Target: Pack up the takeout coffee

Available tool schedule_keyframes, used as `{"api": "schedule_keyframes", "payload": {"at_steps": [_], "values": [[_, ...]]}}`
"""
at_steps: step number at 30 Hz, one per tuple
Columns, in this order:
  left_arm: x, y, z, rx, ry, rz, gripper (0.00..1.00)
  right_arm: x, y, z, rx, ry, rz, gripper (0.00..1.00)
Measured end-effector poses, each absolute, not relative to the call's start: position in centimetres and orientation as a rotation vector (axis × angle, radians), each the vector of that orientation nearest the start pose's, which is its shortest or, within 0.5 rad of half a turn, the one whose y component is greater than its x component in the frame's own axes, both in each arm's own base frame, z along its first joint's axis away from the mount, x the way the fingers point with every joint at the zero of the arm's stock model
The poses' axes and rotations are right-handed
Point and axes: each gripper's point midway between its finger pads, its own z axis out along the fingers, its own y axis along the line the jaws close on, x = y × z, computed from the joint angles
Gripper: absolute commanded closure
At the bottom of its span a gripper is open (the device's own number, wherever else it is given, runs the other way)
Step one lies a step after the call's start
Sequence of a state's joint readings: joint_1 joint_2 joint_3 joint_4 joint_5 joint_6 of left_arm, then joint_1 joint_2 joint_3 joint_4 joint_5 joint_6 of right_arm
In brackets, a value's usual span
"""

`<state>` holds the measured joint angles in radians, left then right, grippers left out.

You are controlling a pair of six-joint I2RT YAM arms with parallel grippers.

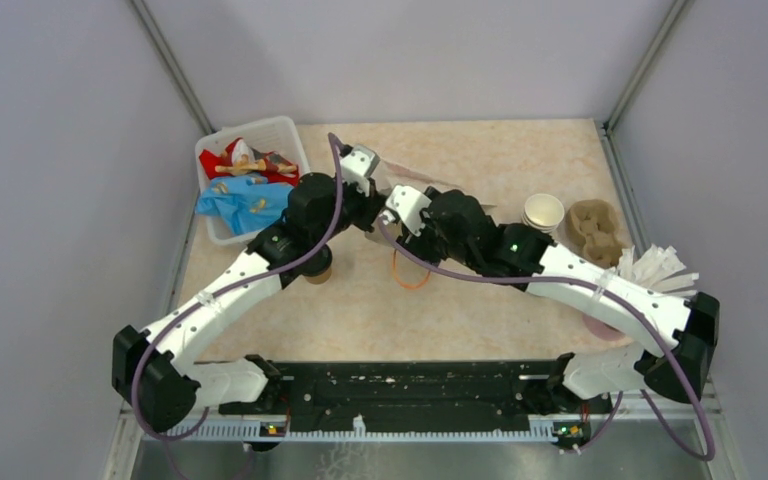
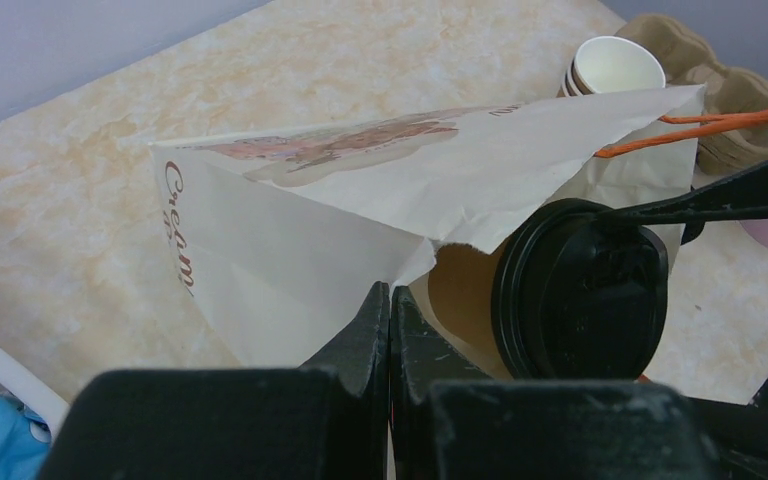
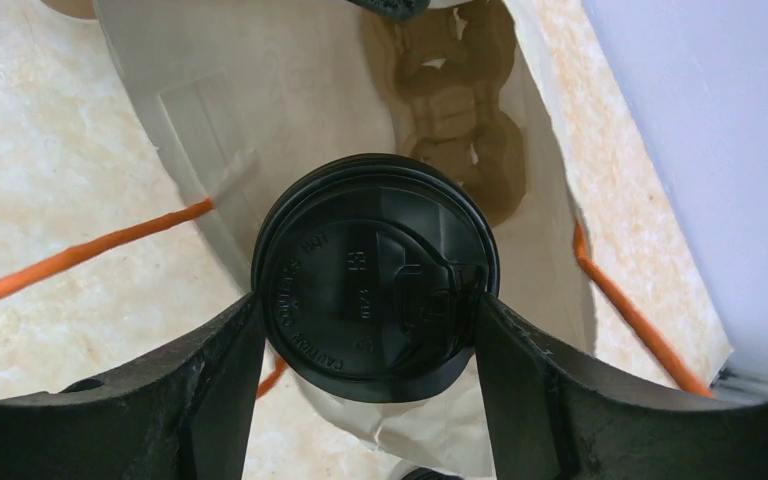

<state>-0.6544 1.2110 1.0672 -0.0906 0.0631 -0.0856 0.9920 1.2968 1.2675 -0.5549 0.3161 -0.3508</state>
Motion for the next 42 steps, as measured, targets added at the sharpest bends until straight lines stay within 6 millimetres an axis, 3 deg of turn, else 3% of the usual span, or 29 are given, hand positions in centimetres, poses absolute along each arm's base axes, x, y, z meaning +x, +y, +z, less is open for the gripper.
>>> {"api": "schedule_keyframes", "payload": {"at_steps": [9,15,24,31,36,42], "values": [[31.5,-25.4,26.2,0.515,1.744,-0.572,1.0,26.4,27.3,25.7,-1.264,1.703,-0.006,0.42],[32.2,-25.0,26.9,0.441,1.733,-0.556,1.0,26.3,27.0,25.1,-1.366,1.628,-0.045,0.41],[32.1,-25.4,26.3,0.413,1.751,-0.6,1.0,27.6,27.1,25.1,-1.492,1.523,-0.139,0.4],[31.6,-25.1,24.0,0.422,1.785,-0.593,1.0,29.1,28.0,24.2,-1.565,1.496,-0.165,0.4],[31.6,-24.9,24.3,0.411,1.777,-0.586,1.0,29.8,28.9,24.7,-1.578,1.472,-0.171,0.4],[31.5,-24.9,24.5,0.414,1.773,-0.592,1.0,30.2,28.3,25.6,-1.562,1.463,-0.201,0.4]]}}
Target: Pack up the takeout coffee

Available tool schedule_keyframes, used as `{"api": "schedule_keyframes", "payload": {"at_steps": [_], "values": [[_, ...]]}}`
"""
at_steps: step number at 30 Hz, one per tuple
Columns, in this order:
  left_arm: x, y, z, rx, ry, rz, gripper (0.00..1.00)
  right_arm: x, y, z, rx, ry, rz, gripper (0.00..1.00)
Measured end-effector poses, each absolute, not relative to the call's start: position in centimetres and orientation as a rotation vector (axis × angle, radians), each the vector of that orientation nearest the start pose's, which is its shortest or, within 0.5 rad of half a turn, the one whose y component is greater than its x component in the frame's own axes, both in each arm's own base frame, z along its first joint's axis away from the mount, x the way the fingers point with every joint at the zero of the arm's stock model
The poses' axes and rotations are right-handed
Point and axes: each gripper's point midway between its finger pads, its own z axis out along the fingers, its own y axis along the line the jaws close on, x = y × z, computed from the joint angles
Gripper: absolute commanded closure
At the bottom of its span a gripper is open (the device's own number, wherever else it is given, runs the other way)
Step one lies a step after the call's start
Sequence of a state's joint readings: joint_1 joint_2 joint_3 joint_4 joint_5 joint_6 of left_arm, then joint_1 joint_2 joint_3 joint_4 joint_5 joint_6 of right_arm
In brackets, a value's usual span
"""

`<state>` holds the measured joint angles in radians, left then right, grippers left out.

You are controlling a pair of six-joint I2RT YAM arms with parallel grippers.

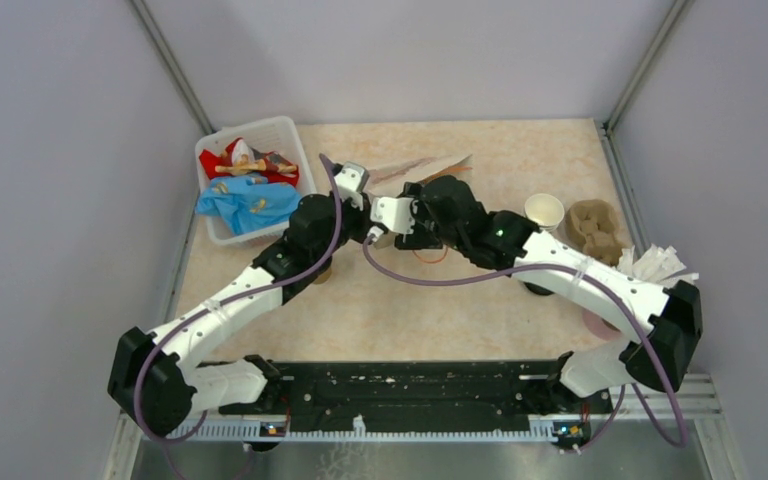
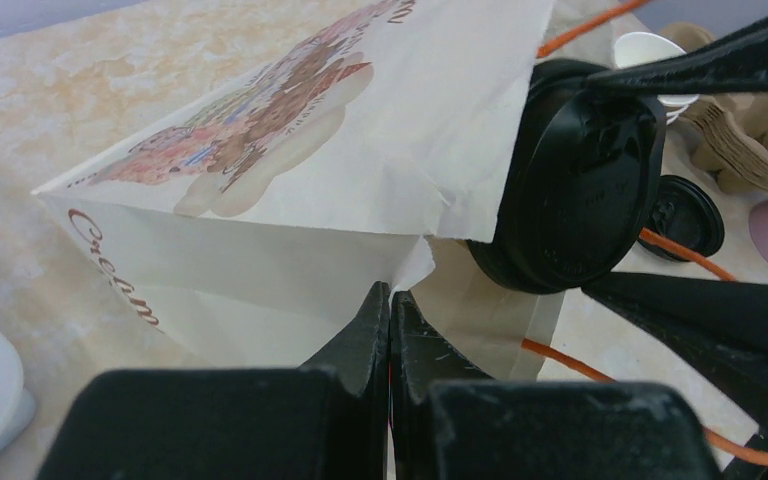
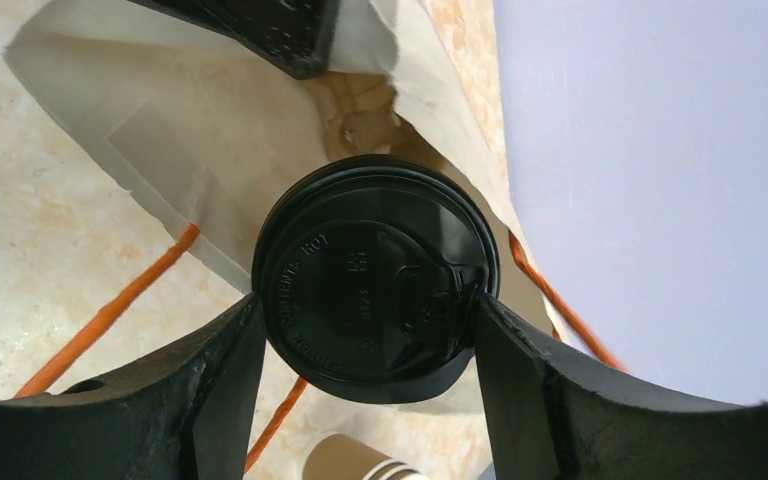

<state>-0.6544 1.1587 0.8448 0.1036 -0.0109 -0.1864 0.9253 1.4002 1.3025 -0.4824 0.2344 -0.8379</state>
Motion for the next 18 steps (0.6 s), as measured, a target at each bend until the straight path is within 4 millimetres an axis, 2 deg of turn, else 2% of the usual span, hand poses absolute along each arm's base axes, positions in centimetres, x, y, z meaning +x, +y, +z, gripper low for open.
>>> {"api": "schedule_keyframes", "payload": {"at_steps": [8,18], "values": [[30.2,-26.0,24.5,0.461,1.785,-0.683,1.0,30.1,25.7,27.5,-1.495,1.464,-0.25,0.4],[27.3,-27.5,25.9,0.502,1.773,-0.827,1.0,28.0,24.1,27.2,-1.528,1.494,-0.216,0.4]]}}
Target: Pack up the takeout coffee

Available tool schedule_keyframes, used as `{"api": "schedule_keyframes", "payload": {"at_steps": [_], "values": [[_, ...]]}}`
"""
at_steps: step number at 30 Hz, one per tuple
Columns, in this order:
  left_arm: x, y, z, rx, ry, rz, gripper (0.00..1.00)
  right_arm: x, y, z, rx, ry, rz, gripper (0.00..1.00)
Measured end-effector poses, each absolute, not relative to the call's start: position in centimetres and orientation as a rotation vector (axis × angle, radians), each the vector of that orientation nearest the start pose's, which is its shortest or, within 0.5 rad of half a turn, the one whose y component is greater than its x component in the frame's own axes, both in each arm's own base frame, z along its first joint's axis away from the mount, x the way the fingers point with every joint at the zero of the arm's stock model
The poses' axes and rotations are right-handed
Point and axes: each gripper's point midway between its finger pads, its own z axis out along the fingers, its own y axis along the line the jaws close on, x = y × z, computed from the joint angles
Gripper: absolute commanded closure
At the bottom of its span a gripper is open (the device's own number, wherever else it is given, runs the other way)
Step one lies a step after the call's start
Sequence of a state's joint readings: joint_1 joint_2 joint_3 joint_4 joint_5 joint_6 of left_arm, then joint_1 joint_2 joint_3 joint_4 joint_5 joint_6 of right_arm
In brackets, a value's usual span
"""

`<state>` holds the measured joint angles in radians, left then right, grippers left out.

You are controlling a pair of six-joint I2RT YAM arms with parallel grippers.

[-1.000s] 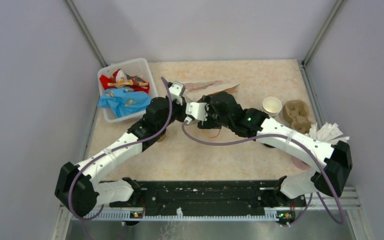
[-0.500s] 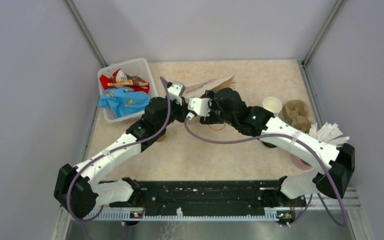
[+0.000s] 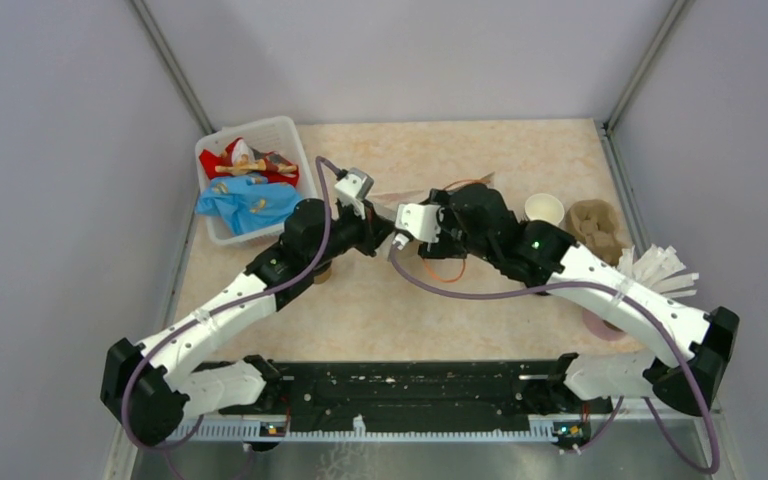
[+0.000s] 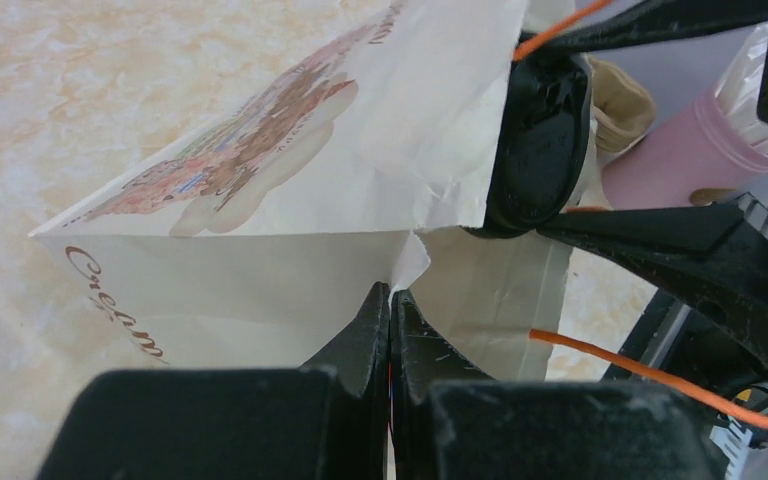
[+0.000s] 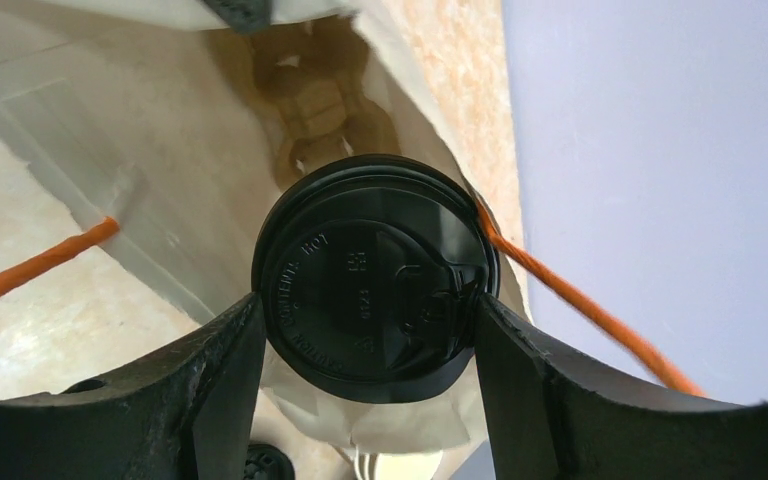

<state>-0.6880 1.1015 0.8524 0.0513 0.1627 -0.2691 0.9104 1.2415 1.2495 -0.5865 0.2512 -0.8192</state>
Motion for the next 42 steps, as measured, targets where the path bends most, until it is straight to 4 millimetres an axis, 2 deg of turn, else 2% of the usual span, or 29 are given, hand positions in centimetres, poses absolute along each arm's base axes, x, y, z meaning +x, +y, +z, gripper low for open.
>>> {"api": "schedule_keyframes", "payload": {"at_steps": [5,11,20,24,28,33,42], "values": [[26.5,-27.6,25.6,0.505,1.78,-0.857,1.0,26.5,24.3,26.1,-1.59,1.486,-0.16,0.4],[25.7,-26.8,23.8,0.506,1.811,-0.842,1.0,26.5,25.0,25.0,-1.625,1.484,-0.14,0.4],[26.0,-26.1,24.1,0.47,1.796,-0.811,1.0,26.0,24.8,20.2,-1.7,1.521,-0.129,0.39],[25.9,-25.9,23.3,0.464,1.81,-0.805,1.0,25.7,24.1,18.1,-1.735,1.547,-0.142,0.4],[25.7,-25.9,22.5,0.464,1.83,-0.809,1.0,26.3,23.7,18.2,-1.708,1.558,-0.154,0.4],[25.5,-26.0,22.4,0.463,1.831,-0.826,1.0,27.9,22.9,18.7,-1.639,1.582,-0.173,0.4],[25.3,-26.0,21.8,0.437,1.845,-0.847,1.0,29.5,23.7,18.0,-1.62,1.596,-0.179,0.41]]}}
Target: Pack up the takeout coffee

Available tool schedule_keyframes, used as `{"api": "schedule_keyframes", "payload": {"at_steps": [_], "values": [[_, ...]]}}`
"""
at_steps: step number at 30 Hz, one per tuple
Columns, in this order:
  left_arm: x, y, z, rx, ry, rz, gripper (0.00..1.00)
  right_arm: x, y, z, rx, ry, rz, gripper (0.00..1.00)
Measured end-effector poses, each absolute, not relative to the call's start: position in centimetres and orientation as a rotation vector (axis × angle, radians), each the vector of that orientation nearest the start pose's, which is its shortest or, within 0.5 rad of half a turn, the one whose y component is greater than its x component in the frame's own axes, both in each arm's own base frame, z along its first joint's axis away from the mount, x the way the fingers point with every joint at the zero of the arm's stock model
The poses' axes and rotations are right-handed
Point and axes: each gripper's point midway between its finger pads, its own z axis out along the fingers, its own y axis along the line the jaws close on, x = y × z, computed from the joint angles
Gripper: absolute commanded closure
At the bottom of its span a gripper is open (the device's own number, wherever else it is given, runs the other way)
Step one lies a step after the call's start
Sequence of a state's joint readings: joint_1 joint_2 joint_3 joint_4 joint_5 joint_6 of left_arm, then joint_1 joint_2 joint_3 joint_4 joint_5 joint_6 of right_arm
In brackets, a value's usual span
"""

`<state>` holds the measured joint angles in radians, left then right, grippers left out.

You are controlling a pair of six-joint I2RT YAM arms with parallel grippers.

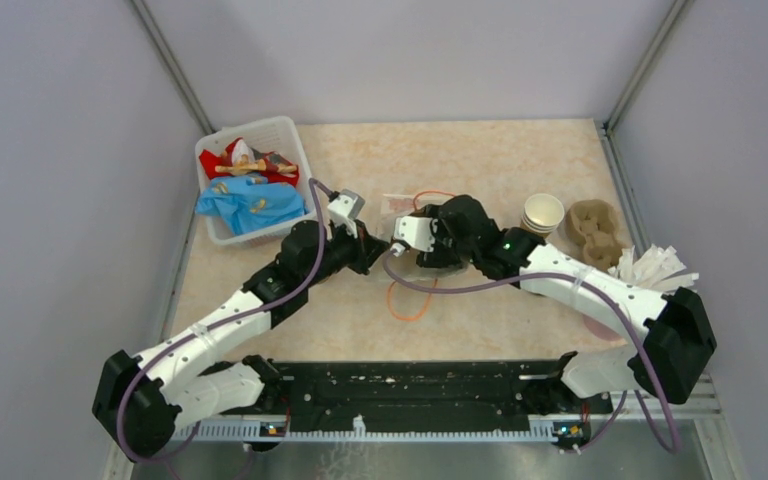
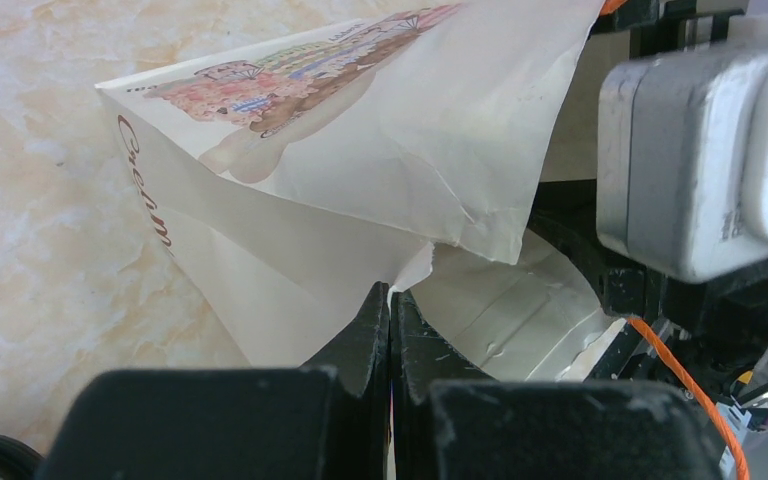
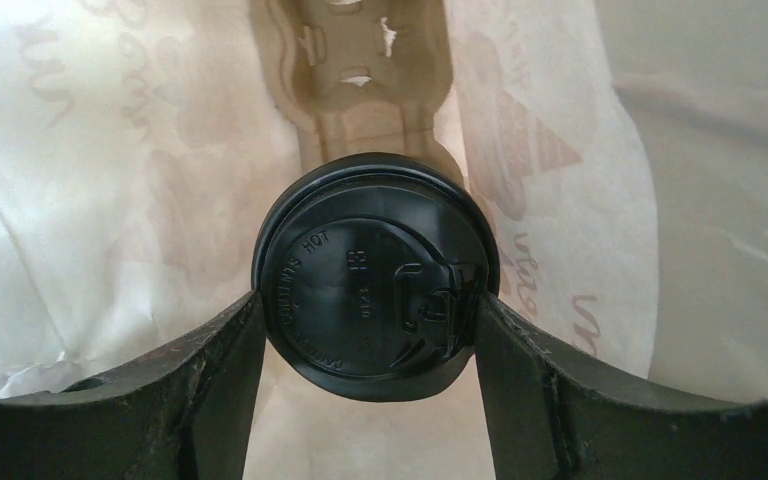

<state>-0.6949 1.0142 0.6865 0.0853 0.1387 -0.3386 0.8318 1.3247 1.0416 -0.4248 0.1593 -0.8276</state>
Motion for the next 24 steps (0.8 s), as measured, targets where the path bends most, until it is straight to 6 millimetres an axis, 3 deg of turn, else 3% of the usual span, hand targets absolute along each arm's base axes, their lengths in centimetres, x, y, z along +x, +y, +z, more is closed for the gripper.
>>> {"api": "schedule_keyframes", "payload": {"at_steps": [17,24], "values": [[25.1,-25.9,21.9,0.436,1.84,-0.847,1.0,30.9,23.9,19.1,-1.535,1.579,-0.195,0.41],[25.7,-25.7,21.9,0.414,1.85,-0.819,1.0,31.2,24.5,18.3,-1.566,1.561,-0.191,0.4]]}}
